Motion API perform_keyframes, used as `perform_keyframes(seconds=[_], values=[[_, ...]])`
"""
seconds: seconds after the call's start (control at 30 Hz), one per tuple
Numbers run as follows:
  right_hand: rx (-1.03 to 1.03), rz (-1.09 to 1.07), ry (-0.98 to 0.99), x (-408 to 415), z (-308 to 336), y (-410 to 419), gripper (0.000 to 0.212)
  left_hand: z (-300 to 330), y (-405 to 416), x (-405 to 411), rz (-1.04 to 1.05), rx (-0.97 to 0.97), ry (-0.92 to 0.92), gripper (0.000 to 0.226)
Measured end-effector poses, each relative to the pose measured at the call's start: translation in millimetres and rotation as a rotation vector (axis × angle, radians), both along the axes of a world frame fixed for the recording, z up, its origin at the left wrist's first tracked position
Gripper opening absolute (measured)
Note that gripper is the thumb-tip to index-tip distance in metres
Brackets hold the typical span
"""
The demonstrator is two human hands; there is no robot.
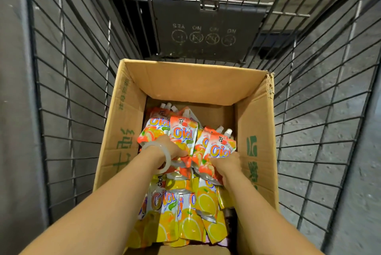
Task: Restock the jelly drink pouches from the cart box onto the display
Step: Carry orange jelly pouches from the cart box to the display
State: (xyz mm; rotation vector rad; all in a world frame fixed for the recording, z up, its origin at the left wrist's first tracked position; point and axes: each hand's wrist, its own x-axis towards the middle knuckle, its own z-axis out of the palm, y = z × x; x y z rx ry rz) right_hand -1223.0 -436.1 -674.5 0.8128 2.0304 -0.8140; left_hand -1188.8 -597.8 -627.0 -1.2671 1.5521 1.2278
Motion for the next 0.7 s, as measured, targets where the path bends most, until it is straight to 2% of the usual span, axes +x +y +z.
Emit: perform_keyframes(seconds=[0.03, 0.1, 0.17, 0.2, 0.23, 0.3, 0.4, 0.5, 0.63, 0.7], values=[[-0.041, -0.056, -0.005, 1.8, 1.0, -2.0, 0.058, 0.7, -1.2, 4.1, 0.032, 0.018, 0.019, 0.077], [-0.184, -0.137, -0.082, 5.0, 7.7, -4.7, 0.045, 6.4, -1.3, 11.8, 0.063, 0.03, 0.046, 0.084], [-0.318, -0.136, -0.179, 6.9, 19.8, -7.4, 0.047, 11.3, -2.1, 21.9, 0.139, 0.045, 0.089, 0.074], [-0.364, -0.121, -0.204, 7.5, 25.7, -8.6, 0.05, 15.4, -2.8, 26.6, 0.19, 0.059, 0.113, 0.062], [-0.392, -0.092, -0.209, 7.5, 33.3, -9.6, 0.052, 19.3, -3.6, 31.5, 0.232, 0.07, 0.139, 0.062], [-0.451, -0.051, -0.182, 6.3, 48.7, -9.5, 0.054, 31.4, -4.1, 39.9, 0.31, 0.106, 0.176, 0.069], [-0.546, 0.032, -0.087, 2.1, 79.9, -7.9, 0.051, 51.8, -4.4, 51.6, 0.358, 0.141, 0.221, 0.096], [-0.598, 0.15, 0.012, -2.4, 115.0, -8.6, 0.046, 69.6, -4.5, 62.5, 0.451, 0.138, 0.306, 0.104], [-0.639, 0.259, 0.12, -0.5, 155.1, -7.8, 0.053, 122.3, 6.7, 69.2, 0.496, 0.138, 0.479, 0.074], [-0.676, 0.306, 0.169, 0.1, 176.4, -4.0, 0.056, 144.2, 15.8, 77.8, 0.496, 0.139, 0.547, 0.069]])
